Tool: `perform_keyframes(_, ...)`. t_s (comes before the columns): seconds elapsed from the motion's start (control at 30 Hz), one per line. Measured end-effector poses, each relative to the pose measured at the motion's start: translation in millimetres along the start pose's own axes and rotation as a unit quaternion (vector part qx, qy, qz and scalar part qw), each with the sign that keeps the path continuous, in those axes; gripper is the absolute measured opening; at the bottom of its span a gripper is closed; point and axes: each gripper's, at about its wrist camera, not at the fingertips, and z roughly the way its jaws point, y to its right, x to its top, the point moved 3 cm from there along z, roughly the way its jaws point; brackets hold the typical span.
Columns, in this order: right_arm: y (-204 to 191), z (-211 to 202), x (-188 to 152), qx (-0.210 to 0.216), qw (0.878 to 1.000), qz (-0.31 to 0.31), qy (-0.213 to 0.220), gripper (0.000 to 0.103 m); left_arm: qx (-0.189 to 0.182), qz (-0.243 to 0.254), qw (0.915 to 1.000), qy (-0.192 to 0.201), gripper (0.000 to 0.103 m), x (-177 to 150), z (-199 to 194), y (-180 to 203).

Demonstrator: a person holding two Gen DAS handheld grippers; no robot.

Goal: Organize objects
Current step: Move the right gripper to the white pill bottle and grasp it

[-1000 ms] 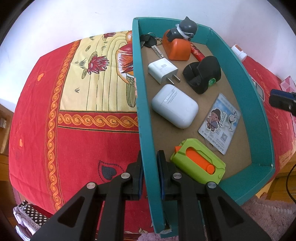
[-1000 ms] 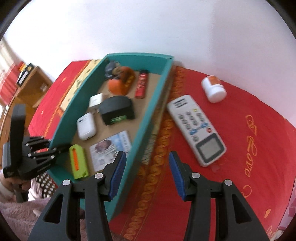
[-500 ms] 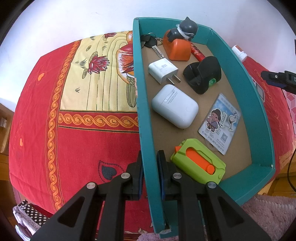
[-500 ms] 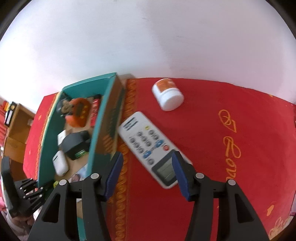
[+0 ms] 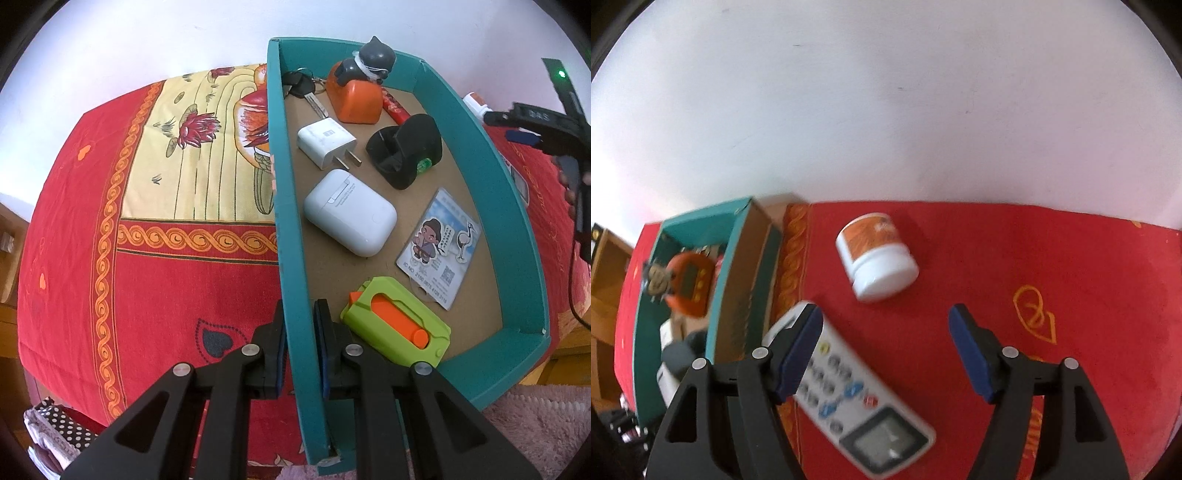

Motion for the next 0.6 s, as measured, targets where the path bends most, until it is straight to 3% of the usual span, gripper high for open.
perform_keyframes(0.47,-6,25,2,0.004,0.999,-0.007,0.041,0.072,0.003,-0.004,1.0,-0.001,0.012,2,2,0)
perform_keyframes(0.53,-7,25,1,0.009,0.999,-0.008,0.05,0.068,0.003,-0.005,1.0,-0.001,0.012,2,2,0)
perform_keyframes(0.6,-8,26,0,0.007,0.998,-0.012,0.055,0.057,0.002,-0.003,1.0,-0.001,0.012,2,2,0)
